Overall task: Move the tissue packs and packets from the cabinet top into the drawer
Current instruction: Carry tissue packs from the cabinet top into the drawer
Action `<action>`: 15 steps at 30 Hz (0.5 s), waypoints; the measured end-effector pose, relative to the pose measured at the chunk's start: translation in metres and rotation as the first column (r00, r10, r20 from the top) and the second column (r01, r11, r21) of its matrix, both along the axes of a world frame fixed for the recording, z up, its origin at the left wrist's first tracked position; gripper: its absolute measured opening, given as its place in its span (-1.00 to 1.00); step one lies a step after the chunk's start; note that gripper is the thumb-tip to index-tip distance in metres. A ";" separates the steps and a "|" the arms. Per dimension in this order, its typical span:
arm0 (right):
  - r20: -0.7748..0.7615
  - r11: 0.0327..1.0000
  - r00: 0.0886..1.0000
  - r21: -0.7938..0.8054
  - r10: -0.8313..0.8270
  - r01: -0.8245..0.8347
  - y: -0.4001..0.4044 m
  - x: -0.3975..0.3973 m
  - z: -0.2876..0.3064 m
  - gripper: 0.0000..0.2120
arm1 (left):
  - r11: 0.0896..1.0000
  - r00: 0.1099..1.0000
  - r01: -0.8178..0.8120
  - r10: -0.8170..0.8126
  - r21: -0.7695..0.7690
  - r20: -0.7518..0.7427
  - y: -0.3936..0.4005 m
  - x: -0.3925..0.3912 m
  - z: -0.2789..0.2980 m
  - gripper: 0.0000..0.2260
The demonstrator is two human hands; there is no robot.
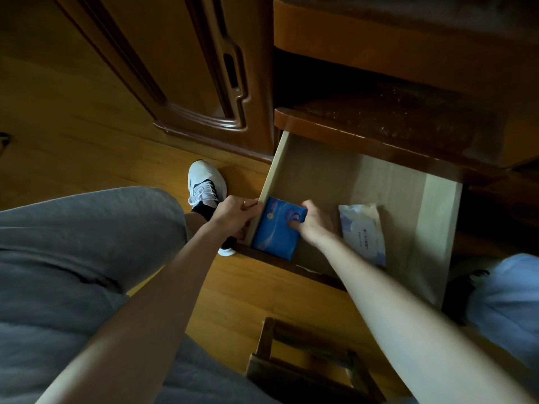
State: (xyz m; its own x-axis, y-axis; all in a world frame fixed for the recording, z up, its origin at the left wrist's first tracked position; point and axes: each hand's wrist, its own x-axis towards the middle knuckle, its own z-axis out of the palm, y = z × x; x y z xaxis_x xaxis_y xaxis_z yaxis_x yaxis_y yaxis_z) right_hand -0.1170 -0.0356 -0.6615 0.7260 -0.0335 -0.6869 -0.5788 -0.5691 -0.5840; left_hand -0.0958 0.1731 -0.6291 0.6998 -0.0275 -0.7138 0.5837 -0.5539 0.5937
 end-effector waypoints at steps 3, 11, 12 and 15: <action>-0.042 0.999 0.999 0.042 0.030 -0.028 -0.009 -0.001 0.012 -0.40 | 0.998 0.998 0.043 -0.045 0.044 0.041 -0.003 0.000 0.008 -0.72; 0.088 1.000 0.996 0.011 0.020 -0.021 -0.076 -0.010 0.090 -0.41 | 0.814 0.832 0.134 -0.403 0.566 0.382 -0.056 -0.012 0.061 -0.65; 0.133 1.000 0.991 0.001 0.027 -0.028 -0.088 -0.011 0.106 -0.47 | 0.814 0.796 0.118 -0.420 0.569 0.436 -0.066 -0.012 0.075 -0.64; 0.289 0.998 0.957 -0.063 0.034 -0.016 -0.121 -0.015 0.156 -0.61 | 0.830 0.634 0.093 -0.475 0.550 0.610 -0.093 -0.005 0.131 -0.63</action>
